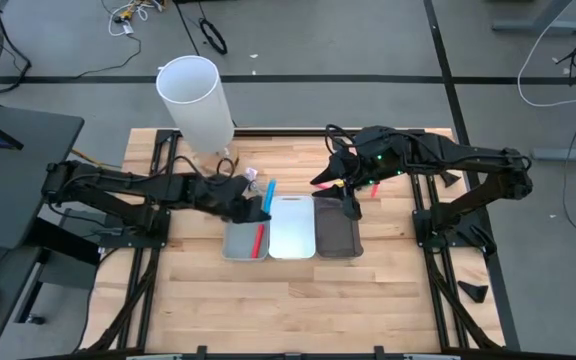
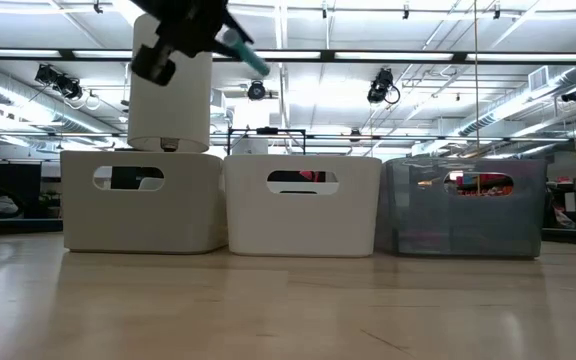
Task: Pick & Place Markers
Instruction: Put the top blue marker into the gray bin, then put the bottom blue marker into the gray bin
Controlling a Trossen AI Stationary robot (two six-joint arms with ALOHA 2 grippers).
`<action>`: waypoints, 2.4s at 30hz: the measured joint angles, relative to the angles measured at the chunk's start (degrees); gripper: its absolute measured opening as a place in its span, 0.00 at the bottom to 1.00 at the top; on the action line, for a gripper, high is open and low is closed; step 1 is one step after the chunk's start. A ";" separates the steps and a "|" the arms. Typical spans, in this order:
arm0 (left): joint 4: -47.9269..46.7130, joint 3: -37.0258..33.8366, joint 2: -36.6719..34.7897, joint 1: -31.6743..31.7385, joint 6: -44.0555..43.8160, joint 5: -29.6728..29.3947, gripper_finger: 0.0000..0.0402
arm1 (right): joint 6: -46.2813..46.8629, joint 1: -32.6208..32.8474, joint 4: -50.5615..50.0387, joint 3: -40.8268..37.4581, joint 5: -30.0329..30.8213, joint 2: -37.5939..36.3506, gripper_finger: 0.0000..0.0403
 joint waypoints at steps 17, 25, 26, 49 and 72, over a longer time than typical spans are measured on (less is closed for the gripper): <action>-24.36 0.00 0.00 -0.13 -12.38 4.73 0.19 | -2.33 0.00 -0.07 0.00 0.00 0.00 0.33; -32.83 0.00 0.03 -0.13 -15.61 5.14 0.19 | -2.35 0.00 -0.07 0.00 0.00 0.00 0.33; -32.99 0.00 0.14 -0.13 -15.86 5.14 0.19 | -2.35 0.00 -0.08 0.00 -0.01 0.00 0.33; -30.00 -0.02 14.39 -0.76 -17.68 3.55 0.19 | -2.40 0.01 -0.48 0.00 0.01 0.00 0.33; -26.20 -0.02 19.04 -1.16 -19.27 5.03 0.38 | -3.60 0.02 -3.08 0.02 0.00 0.02 0.33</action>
